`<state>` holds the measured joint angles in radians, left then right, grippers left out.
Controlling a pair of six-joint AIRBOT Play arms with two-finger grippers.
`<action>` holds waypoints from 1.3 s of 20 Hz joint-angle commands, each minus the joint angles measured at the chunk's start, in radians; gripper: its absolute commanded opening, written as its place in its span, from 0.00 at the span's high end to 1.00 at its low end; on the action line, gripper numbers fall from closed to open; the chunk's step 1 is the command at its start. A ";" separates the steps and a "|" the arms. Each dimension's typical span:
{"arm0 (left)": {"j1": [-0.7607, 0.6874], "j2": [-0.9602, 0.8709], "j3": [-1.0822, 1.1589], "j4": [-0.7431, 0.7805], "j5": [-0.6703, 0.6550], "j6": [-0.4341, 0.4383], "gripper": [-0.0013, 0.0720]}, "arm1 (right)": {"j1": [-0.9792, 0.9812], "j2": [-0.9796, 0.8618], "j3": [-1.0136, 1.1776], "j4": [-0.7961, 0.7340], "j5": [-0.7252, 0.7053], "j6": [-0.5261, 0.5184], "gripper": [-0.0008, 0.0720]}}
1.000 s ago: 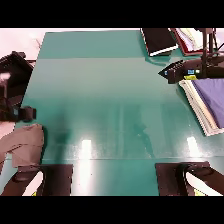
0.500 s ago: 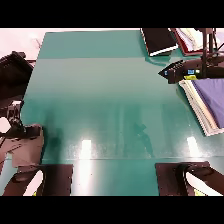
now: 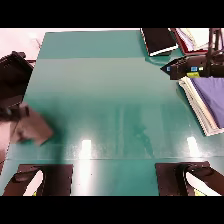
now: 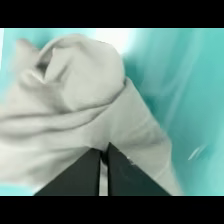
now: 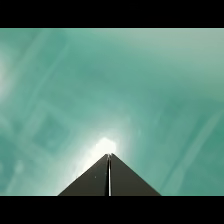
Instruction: Fold the shirts.
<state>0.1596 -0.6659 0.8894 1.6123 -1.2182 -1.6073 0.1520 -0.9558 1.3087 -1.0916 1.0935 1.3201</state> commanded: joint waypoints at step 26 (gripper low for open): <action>-0.506 -0.770 0.781 -0.297 -0.011 0.053 0.35 | 0.000 -0.171 0.599 -0.038 0.114 0.053 0.96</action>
<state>-0.5209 -1.4261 1.7241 1.3758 -1.1355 -1.4979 0.1520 -1.1225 1.9022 -1.1286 1.1976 1.3731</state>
